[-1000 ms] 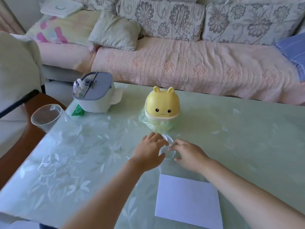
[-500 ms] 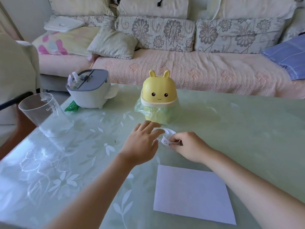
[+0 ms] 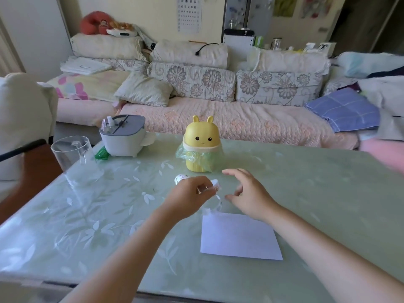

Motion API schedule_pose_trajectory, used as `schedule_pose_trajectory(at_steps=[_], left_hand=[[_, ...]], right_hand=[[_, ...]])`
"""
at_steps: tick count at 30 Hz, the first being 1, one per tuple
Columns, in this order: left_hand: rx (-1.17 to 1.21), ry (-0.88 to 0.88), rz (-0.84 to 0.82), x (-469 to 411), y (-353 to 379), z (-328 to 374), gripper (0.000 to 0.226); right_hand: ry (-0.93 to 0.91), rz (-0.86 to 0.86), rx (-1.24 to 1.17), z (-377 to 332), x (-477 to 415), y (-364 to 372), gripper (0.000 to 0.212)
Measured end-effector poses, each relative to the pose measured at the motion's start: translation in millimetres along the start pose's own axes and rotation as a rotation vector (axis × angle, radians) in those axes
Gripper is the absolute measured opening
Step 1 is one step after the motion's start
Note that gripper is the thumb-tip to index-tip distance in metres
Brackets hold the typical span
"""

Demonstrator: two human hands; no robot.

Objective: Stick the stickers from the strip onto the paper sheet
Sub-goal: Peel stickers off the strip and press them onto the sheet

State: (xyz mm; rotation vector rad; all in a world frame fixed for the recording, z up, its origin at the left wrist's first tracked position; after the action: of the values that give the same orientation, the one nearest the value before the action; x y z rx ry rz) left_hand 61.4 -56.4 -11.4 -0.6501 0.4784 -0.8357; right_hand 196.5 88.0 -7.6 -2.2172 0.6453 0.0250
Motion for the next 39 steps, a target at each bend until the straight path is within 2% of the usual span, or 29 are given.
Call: schedule_pose_trajectory(at_steps=[3,6,9,11,14,17,19,25,30,32,35,37,39], left_hand=[[0.304,-0.089,-0.056,11.2,-0.3,6.0,0.024],[0.491,-0.201,-0.097,19.0,3.0,16.0,0.030],[0.662,-0.313,-0.082,19.0,11.0,26.0,0.029],[0.831,-0.388,-0.088,17.4,17.7,30.2,0.026],[1.060,-0.481,-0.062,16.1,28.2,36.0,0.016],[1.244,-0.555,0.003,13.6,33.2,39.1,0.011],[1.287,-0.580,0.028,10.2,34.1,36.1,0.011],[1.241,-0.610,0.122,-6.7,25.1,-1.9,0.013],[0.907,-0.626,0.164,-11.2,19.1,-36.7,0.018],[0.702,-0.655,0.096,-12.7,16.3,-42.0,0.036],[0.499,-0.696,-0.180,-16.4,16.3,-38.4,0.069],[0.442,-0.668,-0.286,-16.3,21.3,-29.2,0.069],[0.423,-0.606,-0.288,-13.3,27.8,-20.0,0.052]], right_hand=[[0.027,-0.009,0.010,-2.4,12.8,-1.9,0.055],[0.015,-0.011,-0.038,-2.4,22.5,-0.5,0.055],[0.069,0.000,-0.133,1.5,26.0,3.7,0.034],[0.149,-0.075,-0.315,2.4,27.1,4.2,0.018],[0.134,-0.238,-0.491,3.3,32.0,4.0,0.020],[0.143,-0.253,-0.465,12.6,34.1,4.2,0.018],[0.179,-0.276,-0.410,20.5,31.2,3.4,0.028],[0.232,-0.361,-0.393,38.8,13.9,0.6,0.015],[0.295,-0.317,-0.399,51.4,1.3,13.6,0.013],[0.347,-0.271,-0.436,52.6,-3.1,23.7,0.010],[0.455,-0.185,-0.541,51.7,-9.7,36.3,0.011],[0.502,-0.145,-0.614,50.0,-14.3,41.4,0.017],[0.535,-0.124,-0.707,47.4,-17.8,45.0,0.023]])
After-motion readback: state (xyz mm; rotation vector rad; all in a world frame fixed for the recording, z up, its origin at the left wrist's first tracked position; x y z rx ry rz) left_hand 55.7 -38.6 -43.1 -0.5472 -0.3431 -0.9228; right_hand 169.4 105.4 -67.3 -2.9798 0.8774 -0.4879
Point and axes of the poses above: each hand's wrist, its own x-axis away from the middle knuckle, its own y-axis out of the palm, z = x × y, the point moved 2 cm from there along -x, towards the middle knuckle, and after that the axes turned 4 degrees about -y, right-handed, at the moved point
